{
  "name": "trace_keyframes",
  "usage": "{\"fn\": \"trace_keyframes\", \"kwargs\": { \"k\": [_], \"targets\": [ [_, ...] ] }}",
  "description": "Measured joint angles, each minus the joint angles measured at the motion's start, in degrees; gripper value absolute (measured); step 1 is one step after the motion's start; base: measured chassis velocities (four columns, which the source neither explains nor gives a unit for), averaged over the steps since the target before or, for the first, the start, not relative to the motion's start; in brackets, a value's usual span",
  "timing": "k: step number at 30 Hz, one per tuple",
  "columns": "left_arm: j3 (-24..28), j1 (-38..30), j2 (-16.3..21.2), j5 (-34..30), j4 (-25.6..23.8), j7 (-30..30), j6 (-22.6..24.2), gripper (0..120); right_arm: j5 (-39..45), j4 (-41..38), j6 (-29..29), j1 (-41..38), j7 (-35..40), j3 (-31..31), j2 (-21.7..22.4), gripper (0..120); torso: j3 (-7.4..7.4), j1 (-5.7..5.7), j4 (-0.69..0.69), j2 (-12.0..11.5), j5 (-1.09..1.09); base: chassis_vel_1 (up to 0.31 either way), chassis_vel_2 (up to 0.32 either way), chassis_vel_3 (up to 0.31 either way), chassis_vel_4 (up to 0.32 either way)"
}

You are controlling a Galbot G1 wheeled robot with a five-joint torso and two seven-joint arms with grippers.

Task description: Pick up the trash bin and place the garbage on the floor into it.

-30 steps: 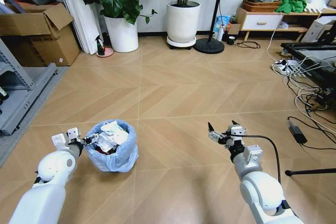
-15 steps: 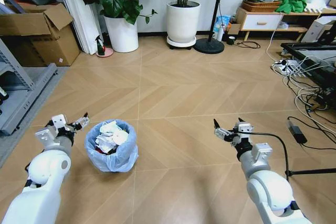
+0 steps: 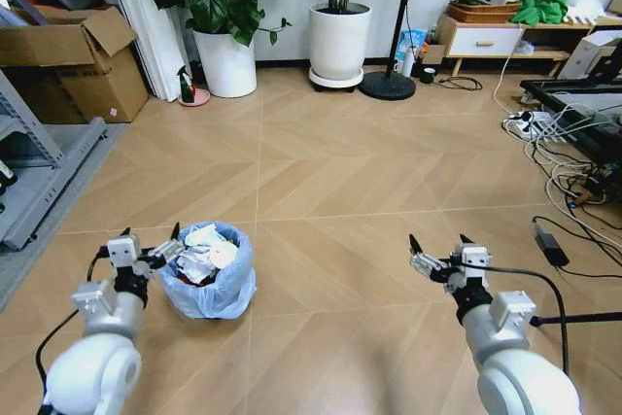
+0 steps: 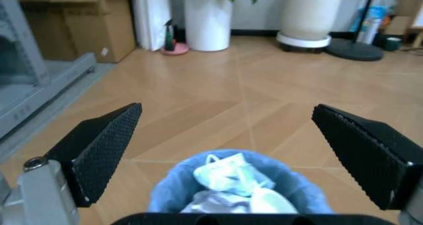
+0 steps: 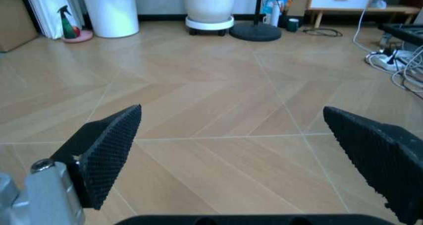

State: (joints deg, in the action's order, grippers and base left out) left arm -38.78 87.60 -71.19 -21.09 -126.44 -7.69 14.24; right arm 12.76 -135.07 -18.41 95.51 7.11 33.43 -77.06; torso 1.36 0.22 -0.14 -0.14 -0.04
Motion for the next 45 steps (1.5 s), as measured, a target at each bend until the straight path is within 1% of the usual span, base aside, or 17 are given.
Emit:
{"fn": "trace_keyframes", "kwargs": {
  "k": [2,4,6,7,12,15,17,23,26,31,45],
  "targets": [
    [0.02,0.78,-0.82,1.31,-0.75,1.03,-0.77,100,-0.29,-0.91,0.82,0.82,-0.1,0.0,-0.35,100,0.0,0.0,0.0,0.0,-0.01,0.0,0.0,0.0,0.0],
    [0.3,2.07,-2.08,2.26,-2.25,1.7,-1.51,100,-1.16,-1.82,2.98,1.99,-1.51,0.01,-0.81,100,0.0,0.0,0.01,0.0,-0.01,0.0,0.0,0.0,0.0],
    [0.38,2.36,-2.36,2.43,-2.58,1.72,-1.52,100,-1.5,-1.92,3.81,2.24,-2.01,0.03,-0.95,100,0.0,0.0,0.01,0.0,0.0,0.0,0.0,0.0,0.0],
    [0.59,3.06,-2.97,3.11,-3.28,1.74,-1.53,100,-2.73,-2.01,6.27,2.86,-3.22,0.03,-1.33,100,0.0,0.0,0.0,0.0,-0.01,0.0,0.0,0.0,0.0],
    [0.75,4.79,-4.6,5.56,-3.81,0.78,-1.61,100,-6.3,-2.69,9.32,4.23,-4.49,-0.08,-2.74,100,0.01,0.01,0.01,0.0,-0.02,0.0,0.0,0.0,0.0],
    [0.61,5.69,-5.25,6.13,-3.87,0.36,-1.87,100,-7.91,-2.87,10.26,4.64,-4.46,-0.14,-3.61,100,0.01,0.01,0.01,0.0,-0.02,0.0,0.0,0.0,0.0],
    [0.61,6.32,-5.84,5.86,-4.08,1.25,-2.67,100,-9.79,-2.85,11.78,4.99,-4.46,-0.07,-4.36,100,0.01,0.01,0.01,0.0,-0.01,0.0,0.0,0.0,0.0],
    [0.93,6.29,-6.21,3.94,-4.14,3.31,-4.83,100,-10.46,-3.13,12.64,5.5,-4.45,-0.53,-5.41,100,0.01,0.01,0.01,0.0,-0.01,0.0,0.0,0.0,0.0],
    [1.2,5.57,-5.8,2.15,-4.1,5.34,-6.9,100,-10.87,-4.01,12.69,6.08,-4.45,-1.68,-6.82,100,0.01,0.01,0.01,0.0,-0.01,0.0,0.0,0.0,0.0],
    [1.37,5.21,-5.28,2.08,-4.26,5.23,-6.9,100,-11.49,-4.06,12.87,6.27,-4.43,-1.93,-7.47,100,0.01,0.01,0.01,0.0,-0.01,0.0,0.0,0.0,0.0],
    [1.43,5.18,-5.15,2.25,-4.3,4.95,-6.5,100,-11.62,-4.1,12.8,6.26,-4.32,-1.95,-7.48,100,0.01,0.01,0.01,0.0,-0.01,0.0,0.0,0.0,0.0]
  ]
}}
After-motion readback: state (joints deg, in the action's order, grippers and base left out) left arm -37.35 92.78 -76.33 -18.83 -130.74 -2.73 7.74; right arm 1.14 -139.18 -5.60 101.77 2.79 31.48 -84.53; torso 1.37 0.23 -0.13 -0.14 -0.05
